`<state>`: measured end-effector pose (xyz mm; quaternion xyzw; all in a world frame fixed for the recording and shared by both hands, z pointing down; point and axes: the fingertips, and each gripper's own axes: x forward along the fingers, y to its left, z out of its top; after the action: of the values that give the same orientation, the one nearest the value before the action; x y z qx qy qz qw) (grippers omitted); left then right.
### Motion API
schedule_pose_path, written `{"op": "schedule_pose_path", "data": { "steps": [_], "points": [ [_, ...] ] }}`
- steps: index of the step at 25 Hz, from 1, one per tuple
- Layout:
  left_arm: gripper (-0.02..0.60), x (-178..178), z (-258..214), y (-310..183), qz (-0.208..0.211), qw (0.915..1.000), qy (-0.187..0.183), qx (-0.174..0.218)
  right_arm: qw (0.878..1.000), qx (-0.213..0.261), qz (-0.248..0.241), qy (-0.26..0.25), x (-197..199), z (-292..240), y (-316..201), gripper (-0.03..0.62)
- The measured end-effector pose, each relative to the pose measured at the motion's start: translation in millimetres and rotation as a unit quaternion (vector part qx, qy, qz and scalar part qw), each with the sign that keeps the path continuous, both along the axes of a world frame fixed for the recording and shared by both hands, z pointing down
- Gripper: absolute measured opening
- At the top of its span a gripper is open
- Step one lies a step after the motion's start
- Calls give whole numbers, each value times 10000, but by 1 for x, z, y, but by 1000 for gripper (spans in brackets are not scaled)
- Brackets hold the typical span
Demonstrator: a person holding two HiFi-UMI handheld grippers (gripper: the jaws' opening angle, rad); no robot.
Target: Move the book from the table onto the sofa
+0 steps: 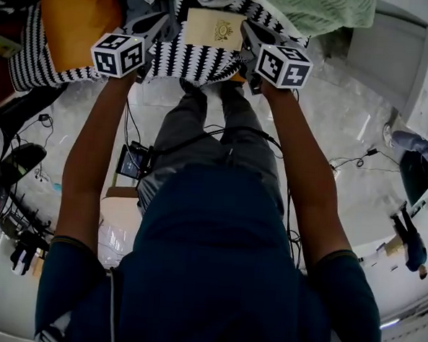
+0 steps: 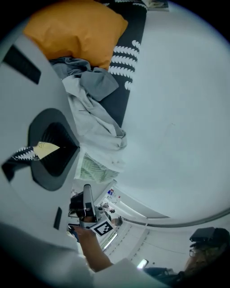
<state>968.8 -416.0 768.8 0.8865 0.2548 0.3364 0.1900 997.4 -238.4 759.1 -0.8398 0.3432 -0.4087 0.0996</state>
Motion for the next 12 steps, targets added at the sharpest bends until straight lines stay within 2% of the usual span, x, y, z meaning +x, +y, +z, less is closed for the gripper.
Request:
{"op": "schedule_pose_path", "data": {
  "steps": [6, 12],
  "points": [
    [3, -11, -97, -8, -170, 9974, 664, -218, 9976, 287, -260, 567, -22, -90, -14, 14],
    [5, -28, -197, -5, -142, 9889, 1439, -344, 9925, 538, -344, 1045, -48, -169, -14, 14]
  ]
}}
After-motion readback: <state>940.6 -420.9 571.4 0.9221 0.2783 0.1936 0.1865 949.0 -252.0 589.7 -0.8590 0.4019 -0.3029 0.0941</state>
